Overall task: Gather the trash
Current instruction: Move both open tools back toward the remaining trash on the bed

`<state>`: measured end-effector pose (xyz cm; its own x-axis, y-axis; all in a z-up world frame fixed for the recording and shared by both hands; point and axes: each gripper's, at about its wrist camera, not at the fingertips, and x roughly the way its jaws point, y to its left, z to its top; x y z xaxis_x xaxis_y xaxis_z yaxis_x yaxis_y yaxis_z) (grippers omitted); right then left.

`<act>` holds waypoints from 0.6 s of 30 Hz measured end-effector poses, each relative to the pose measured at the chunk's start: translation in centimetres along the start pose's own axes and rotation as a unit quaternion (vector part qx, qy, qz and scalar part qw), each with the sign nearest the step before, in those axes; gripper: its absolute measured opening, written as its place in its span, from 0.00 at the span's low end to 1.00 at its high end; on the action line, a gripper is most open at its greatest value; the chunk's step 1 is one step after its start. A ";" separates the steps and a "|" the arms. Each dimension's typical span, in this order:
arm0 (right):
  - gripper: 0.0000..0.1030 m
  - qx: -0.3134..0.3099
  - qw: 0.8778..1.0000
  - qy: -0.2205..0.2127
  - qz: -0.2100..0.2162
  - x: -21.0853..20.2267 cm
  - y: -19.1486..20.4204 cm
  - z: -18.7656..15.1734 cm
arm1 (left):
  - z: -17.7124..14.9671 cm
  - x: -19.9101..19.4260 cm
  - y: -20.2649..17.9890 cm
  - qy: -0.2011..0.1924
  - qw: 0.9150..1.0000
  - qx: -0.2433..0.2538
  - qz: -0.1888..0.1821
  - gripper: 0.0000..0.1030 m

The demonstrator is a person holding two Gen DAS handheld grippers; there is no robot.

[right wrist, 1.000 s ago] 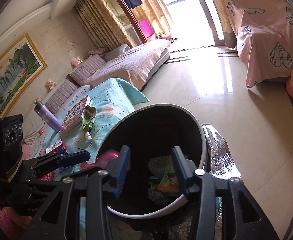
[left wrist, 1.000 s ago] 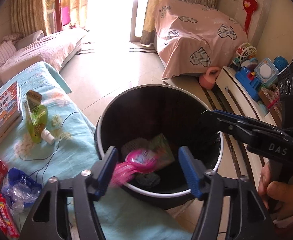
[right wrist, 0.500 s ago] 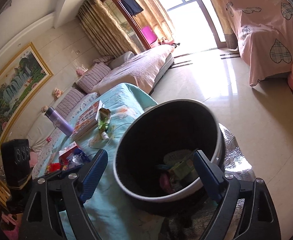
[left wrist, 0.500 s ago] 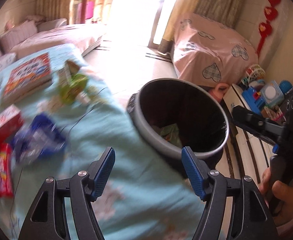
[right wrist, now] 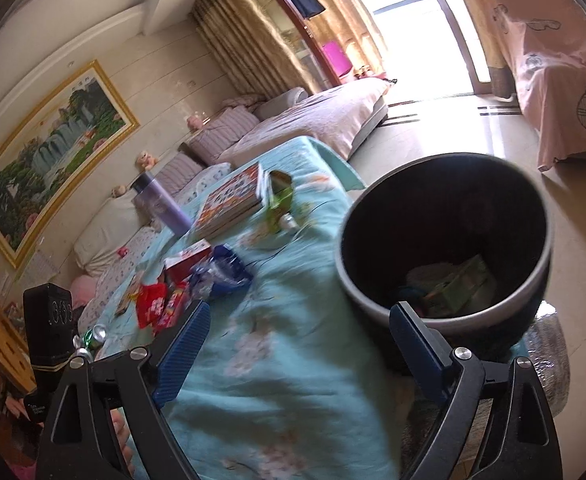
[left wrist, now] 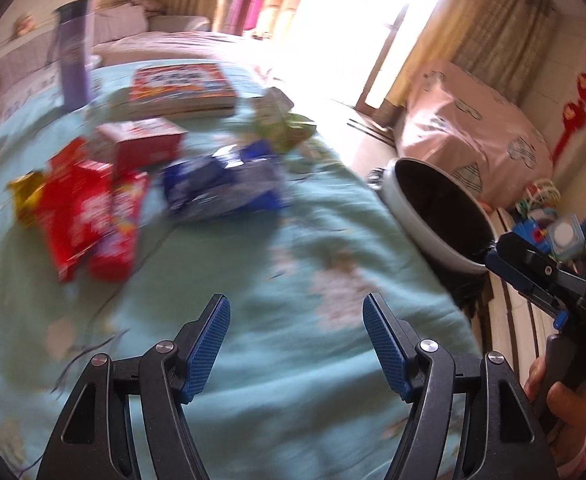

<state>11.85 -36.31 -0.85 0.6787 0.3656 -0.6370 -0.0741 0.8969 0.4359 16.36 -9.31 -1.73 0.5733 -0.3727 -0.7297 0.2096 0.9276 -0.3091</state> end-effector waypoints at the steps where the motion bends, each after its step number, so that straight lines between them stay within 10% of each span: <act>1: 0.90 -0.005 1.000 0.005 0.002 0.5 0.6 -0.2 | -0.1 -0.3 0.8 -0.001 1.000 -0.008 0.003 0.67; 18: 0.90 -0.073 0.995 0.064 0.007 6.9 7.0 -2.2 | -1.1 -4.4 7.9 -0.029 0.995 -0.075 0.058 0.67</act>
<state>14.42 -26.92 -3.59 0.5789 0.3995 -0.7108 -0.1950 0.9143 0.3550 14.61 -0.36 -1.67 0.6331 -0.2567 -0.7303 0.0205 0.9486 -0.3157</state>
